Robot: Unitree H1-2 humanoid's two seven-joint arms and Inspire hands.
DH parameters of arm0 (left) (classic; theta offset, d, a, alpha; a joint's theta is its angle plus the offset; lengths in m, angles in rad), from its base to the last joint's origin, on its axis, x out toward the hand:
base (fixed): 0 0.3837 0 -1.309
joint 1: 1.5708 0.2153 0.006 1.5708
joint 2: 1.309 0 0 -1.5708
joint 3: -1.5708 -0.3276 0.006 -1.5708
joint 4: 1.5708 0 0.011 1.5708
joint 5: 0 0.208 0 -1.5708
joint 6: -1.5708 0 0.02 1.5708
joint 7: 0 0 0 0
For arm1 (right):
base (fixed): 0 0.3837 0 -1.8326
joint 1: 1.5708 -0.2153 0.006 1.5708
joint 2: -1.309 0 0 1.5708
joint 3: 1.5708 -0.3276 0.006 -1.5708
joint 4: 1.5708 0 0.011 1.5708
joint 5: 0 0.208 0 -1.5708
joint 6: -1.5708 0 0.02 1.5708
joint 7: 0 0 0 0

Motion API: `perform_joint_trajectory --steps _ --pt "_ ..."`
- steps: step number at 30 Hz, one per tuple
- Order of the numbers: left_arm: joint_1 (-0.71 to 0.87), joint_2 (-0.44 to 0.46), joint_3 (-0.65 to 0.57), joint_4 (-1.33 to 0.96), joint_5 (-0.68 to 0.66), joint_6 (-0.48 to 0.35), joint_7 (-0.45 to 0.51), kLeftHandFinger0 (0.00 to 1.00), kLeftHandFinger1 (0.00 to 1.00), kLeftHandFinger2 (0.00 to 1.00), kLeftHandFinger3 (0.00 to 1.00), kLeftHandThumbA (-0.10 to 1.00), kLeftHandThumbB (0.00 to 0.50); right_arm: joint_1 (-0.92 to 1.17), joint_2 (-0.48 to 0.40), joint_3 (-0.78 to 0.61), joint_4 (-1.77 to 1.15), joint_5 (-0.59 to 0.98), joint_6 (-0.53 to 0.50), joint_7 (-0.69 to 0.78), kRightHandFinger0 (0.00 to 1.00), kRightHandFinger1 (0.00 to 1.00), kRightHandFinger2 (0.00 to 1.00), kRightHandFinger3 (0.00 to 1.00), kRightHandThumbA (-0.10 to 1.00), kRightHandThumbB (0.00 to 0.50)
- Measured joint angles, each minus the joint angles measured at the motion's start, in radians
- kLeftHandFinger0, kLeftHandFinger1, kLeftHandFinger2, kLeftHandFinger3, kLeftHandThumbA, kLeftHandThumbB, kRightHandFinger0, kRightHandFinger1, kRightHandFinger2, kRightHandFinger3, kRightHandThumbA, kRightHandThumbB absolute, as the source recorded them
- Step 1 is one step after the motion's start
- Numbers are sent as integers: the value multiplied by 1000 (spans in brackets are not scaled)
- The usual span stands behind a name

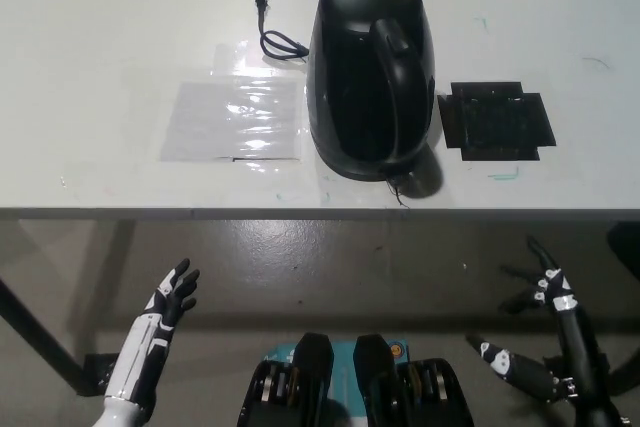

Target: A kettle is kept at the center of the table close to the robot and the robot uses its right index finger to press downwards on the transparent start boiling button

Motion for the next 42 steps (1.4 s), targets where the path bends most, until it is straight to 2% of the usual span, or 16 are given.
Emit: perform_joint_trajectory --steps 1,3,5,8,10,26,31,34,42 --pt "0 0 0 0 0 0 0 1000 1000 1000 1000 988 210 0 2 0 -8 -15 0 -3 0 0 0 1000 848 179" --pt "-1 0 0 1 0 0 -2 1000 1000 1000 1000 992 211 -1 7 1 -34 -63 5 -11 0 6 117 1000 850 165" --pt "-1 0 0 2 0 0 -2 1000 1000 1000 1000 994 211 -1 10 2 -58 -103 15 -13 0 0 137 1000 867 161" --pt "-1 0 0 4 0 0 -2 1000 1000 1000 1000 997 210 -6 15 5 -98 -159 32 -13 0 0 86 1000 948 170" --pt "-1 0 0 4 0 0 -3 1000 1000 1000 1000 999 212 -18 20 10 -126 -209 51 -11 0 0 1 1000 969 176" --pt "-9 1 1 3 0 -15 -15 1000 1000 1000 1000 988 221 -203 44 119 -175 -538 243 53 0 0 0 1000 980 206" --pt "-11 1 1 2 -1 -25 -17 1000 1000 1000 1000 982 203 -221 42 149 -158 -593 281 60 0 0 0 1000 1000 204" --pt "-11 1 2 1 -1 -25 -17 1000 1000 1000 1000 992 218 -222 40 160 -140 -612 297 61 0 0 0 1000 1000 203" --pt "-11 1 2 1 0 -28 -17 1000 1000 1000 1000 995 212 -224 18 181 -81 -644 334 61 0 0 0 1000 1000 189"
